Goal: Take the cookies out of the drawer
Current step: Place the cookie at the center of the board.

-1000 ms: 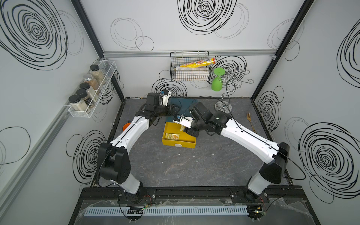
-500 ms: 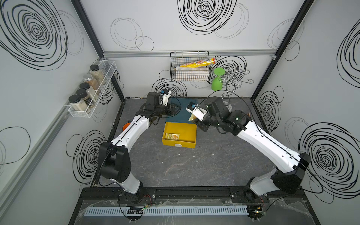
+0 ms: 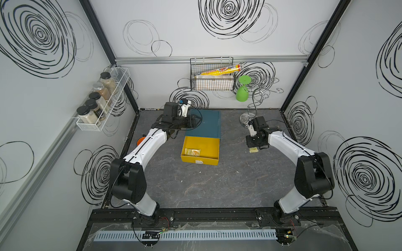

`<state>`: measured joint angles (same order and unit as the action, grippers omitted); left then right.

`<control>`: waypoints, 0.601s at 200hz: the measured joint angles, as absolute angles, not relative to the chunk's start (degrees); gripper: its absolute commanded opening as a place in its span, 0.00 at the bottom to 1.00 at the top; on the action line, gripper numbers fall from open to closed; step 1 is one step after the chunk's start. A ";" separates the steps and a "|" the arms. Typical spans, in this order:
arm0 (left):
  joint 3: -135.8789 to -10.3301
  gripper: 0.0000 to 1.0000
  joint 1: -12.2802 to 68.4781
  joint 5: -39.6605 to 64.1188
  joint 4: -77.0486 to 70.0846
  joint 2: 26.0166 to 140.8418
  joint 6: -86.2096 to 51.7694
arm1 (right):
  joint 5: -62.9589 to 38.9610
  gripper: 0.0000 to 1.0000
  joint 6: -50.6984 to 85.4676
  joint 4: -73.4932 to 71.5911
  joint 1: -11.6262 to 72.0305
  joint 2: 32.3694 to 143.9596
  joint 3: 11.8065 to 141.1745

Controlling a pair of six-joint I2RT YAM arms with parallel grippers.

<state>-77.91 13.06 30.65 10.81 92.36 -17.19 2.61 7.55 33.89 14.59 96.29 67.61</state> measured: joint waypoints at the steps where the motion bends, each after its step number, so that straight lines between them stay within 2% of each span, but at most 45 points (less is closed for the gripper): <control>1: -78.02 0.61 13.06 30.65 10.87 92.36 -17.19 | 2.57 0.17 7.60 33.82 14.55 96.49 67.55; 5: -78.35 0.62 13.06 30.65 11.09 92.36 -17.26 | 2.44 0.17 8.01 33.58 14.28 97.34 67.33; 12: -78.85 0.62 13.06 30.63 11.27 92.36 -17.39 | 2.13 0.25 8.45 33.08 13.87 98.67 66.98; 37: -81.38 0.65 13.06 30.65 12.40 92.05 -17.87 | 1.43 0.59 10.00 31.31 12.51 101.49 66.85; 47: -82.37 0.73 13.06 30.65 12.78 91.61 -18.00 | 1.39 0.66 10.37 30.59 12.21 102.02 66.85; 67: -84.73 0.74 13.06 30.74 13.93 90.15 -18.39 | 1.23 0.82 10.87 29.56 11.90 102.32 66.83; 86: -87.29 0.74 13.08 30.65 16.45 87.77 -17.74 | 1.21 0.88 11.18 28.69 11.75 101.54 66.78; 104: -87.85 0.79 13.82 28.84 19.14 83.53 -15.33 | 1.21 0.89 11.16 28.62 11.75 99.24 66.81; 120: -85.49 0.79 16.01 24.62 21.78 77.25 -12.10 | 1.19 0.89 11.16 29.08 11.75 95.83 67.42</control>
<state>-85.49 16.01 24.62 21.78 77.25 -12.10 1.19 11.16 29.08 11.75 95.83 67.42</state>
